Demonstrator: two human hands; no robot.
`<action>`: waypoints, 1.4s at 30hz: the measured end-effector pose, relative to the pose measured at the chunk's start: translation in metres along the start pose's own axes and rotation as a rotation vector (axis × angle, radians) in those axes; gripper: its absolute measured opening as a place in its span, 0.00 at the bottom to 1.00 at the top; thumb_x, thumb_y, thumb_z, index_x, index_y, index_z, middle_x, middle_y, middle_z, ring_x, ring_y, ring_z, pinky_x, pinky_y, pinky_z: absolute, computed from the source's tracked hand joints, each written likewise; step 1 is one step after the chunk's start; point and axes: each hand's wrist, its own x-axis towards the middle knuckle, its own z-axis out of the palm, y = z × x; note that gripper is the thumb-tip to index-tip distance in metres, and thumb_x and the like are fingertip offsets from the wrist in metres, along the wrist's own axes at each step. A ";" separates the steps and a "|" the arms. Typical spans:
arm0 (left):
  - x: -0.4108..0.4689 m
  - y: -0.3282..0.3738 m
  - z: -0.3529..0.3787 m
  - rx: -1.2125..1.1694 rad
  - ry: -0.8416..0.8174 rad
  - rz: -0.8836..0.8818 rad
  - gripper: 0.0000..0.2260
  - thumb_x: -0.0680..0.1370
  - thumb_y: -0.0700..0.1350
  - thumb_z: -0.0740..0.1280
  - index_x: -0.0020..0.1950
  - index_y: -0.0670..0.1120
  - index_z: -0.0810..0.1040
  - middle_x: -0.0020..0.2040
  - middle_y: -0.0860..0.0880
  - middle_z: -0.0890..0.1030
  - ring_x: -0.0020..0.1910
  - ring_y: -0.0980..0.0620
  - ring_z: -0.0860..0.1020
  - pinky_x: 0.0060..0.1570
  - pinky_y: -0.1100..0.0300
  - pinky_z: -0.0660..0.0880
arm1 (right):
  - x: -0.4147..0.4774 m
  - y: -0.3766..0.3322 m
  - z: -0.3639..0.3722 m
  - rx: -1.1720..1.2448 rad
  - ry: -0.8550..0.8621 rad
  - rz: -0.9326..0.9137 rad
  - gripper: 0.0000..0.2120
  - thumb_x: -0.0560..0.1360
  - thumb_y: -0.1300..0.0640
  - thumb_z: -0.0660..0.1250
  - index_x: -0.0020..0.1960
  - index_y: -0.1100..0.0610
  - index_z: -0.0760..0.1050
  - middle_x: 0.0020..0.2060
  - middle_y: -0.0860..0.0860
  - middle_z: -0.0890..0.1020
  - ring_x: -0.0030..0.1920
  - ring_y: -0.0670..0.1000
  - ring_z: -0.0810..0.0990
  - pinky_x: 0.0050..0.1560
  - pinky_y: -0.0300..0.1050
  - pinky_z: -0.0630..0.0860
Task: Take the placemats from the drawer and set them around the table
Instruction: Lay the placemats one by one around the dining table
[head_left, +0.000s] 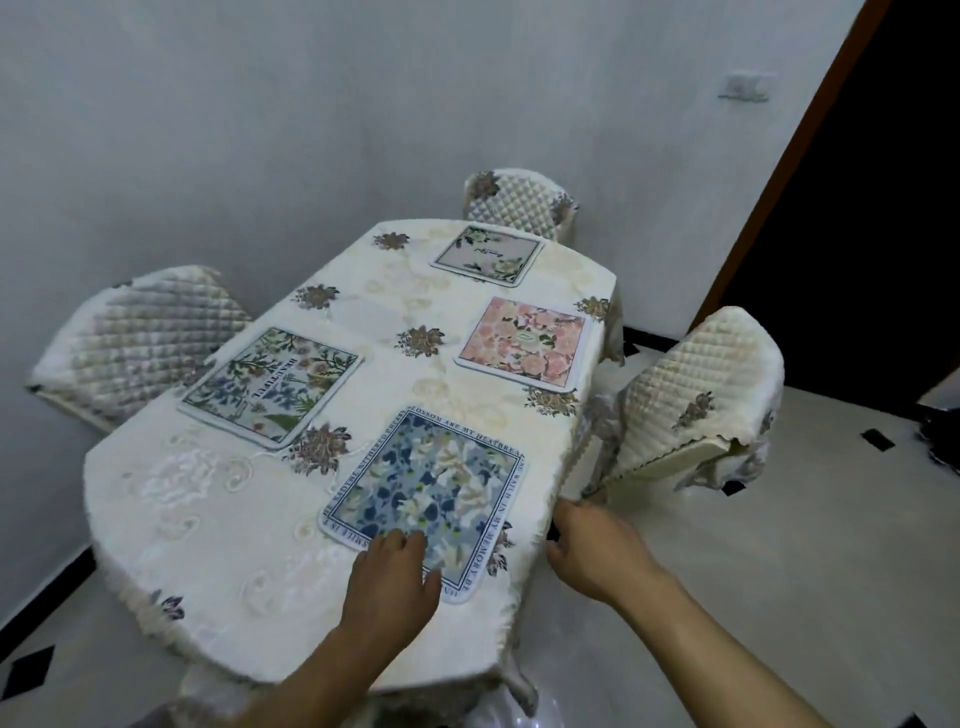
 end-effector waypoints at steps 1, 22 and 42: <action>0.007 0.001 0.003 -0.025 -0.017 -0.038 0.16 0.76 0.58 0.62 0.58 0.50 0.72 0.52 0.47 0.76 0.53 0.45 0.74 0.47 0.52 0.72 | 0.014 0.003 0.001 0.007 -0.031 -0.004 0.10 0.73 0.49 0.60 0.44 0.56 0.68 0.42 0.57 0.78 0.41 0.60 0.76 0.37 0.48 0.69; 0.080 0.028 0.084 -1.013 0.064 -1.444 0.07 0.75 0.43 0.69 0.47 0.38 0.77 0.35 0.48 0.78 0.31 0.53 0.77 0.20 0.67 0.67 | 0.274 0.051 0.107 0.159 -0.311 -0.007 0.23 0.69 0.52 0.66 0.56 0.65 0.65 0.53 0.66 0.72 0.53 0.66 0.72 0.46 0.52 0.67; -0.024 -0.065 0.015 -0.674 0.117 -0.668 0.06 0.80 0.47 0.63 0.46 0.46 0.73 0.41 0.50 0.76 0.40 0.51 0.75 0.30 0.69 0.64 | 0.123 -0.012 0.093 0.376 0.050 0.055 0.14 0.81 0.54 0.57 0.39 0.58 0.63 0.28 0.55 0.72 0.37 0.63 0.78 0.35 0.48 0.63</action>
